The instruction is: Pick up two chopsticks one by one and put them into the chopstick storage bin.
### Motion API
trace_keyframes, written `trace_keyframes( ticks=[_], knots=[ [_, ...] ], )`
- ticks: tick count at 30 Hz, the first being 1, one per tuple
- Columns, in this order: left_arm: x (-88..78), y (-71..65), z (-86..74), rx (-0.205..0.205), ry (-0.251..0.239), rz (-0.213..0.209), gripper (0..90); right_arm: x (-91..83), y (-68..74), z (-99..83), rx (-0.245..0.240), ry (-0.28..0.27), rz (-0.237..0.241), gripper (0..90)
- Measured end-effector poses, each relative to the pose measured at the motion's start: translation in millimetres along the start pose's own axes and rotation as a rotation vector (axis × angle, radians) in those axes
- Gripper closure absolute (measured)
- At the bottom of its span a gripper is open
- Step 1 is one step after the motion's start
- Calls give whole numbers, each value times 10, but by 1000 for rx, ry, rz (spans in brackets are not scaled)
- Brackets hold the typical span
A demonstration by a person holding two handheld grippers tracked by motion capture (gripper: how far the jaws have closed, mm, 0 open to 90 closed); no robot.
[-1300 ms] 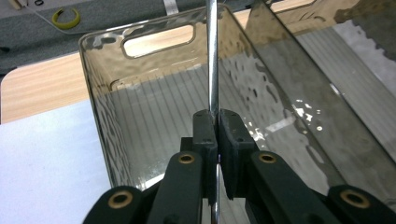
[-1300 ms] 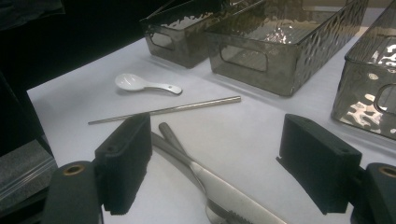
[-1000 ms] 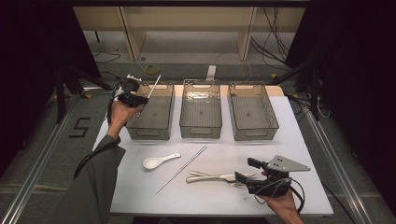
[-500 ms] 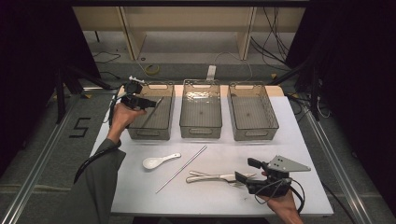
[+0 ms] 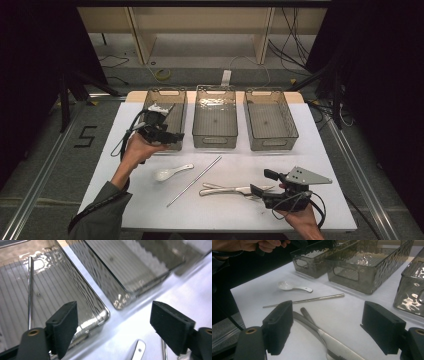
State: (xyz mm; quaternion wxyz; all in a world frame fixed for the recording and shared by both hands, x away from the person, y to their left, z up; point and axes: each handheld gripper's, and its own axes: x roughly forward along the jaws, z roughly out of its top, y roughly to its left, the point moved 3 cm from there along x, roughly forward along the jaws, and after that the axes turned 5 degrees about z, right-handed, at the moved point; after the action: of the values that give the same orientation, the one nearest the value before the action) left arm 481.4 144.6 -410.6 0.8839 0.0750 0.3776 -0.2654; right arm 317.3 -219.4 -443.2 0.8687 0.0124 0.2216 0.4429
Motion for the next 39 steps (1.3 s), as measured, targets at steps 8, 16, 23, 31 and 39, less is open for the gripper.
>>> trace_keyframes(
  ticks=[8,16,23,31,39],
  knots=[
    [44,-210,-107,12,83,-37,184,0,-13,-4,-5,2,-2,259],
    [39,-347,-189,33,113,-48,179,5,-8,-7,-5,8,-4,259],
    [29,-428,-269,40,130,-45,179,2,-2,-7,-10,11,-7,259],
    [-6,-569,-358,60,160,-63,177,7,-3,-8,-9,13,-5,258],
    [29,-754,-463,99,228,-85,182,9,-7,-12,-8,16,-5,258]
  ],
)
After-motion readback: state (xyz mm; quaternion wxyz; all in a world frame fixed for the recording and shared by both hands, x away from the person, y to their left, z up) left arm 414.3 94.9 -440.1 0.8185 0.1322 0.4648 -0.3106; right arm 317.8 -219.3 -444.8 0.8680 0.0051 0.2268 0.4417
